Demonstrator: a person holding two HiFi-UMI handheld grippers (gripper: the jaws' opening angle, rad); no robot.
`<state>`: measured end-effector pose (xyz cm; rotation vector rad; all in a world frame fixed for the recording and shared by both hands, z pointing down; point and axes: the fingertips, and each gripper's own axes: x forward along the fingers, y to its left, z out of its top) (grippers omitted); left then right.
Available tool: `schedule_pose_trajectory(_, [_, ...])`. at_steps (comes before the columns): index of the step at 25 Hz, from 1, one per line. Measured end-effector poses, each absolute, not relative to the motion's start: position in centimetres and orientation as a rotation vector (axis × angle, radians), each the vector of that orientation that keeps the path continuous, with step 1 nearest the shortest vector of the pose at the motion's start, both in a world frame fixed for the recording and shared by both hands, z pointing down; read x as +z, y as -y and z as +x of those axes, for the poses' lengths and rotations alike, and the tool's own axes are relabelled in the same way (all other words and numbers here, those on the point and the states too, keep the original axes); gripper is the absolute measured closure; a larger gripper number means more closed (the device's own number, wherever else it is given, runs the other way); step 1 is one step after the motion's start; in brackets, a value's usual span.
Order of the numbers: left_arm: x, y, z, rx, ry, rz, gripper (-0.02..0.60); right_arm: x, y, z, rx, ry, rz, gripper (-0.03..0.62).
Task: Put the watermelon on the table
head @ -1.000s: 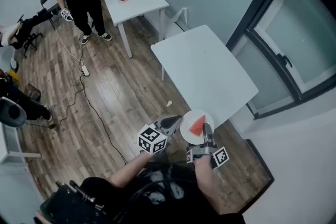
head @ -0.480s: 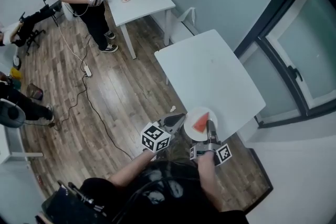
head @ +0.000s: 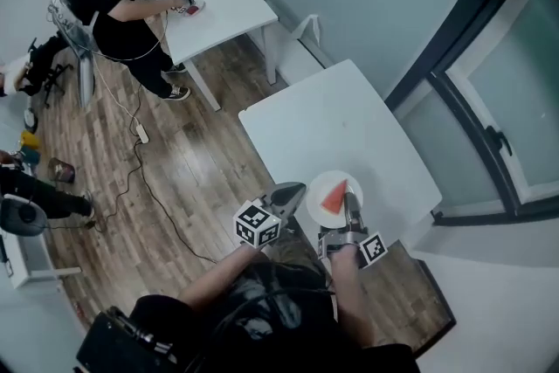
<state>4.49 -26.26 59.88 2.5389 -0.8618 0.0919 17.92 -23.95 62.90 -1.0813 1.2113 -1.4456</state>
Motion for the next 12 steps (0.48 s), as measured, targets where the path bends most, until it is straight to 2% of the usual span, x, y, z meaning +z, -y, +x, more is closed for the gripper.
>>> schedule_pose_trajectory(12, [65.8,39.3,7.9,0.19,0.923,2.495,0.577,67.8,38.1,22.1,-1.405,-1.315,-1.071,0.568])
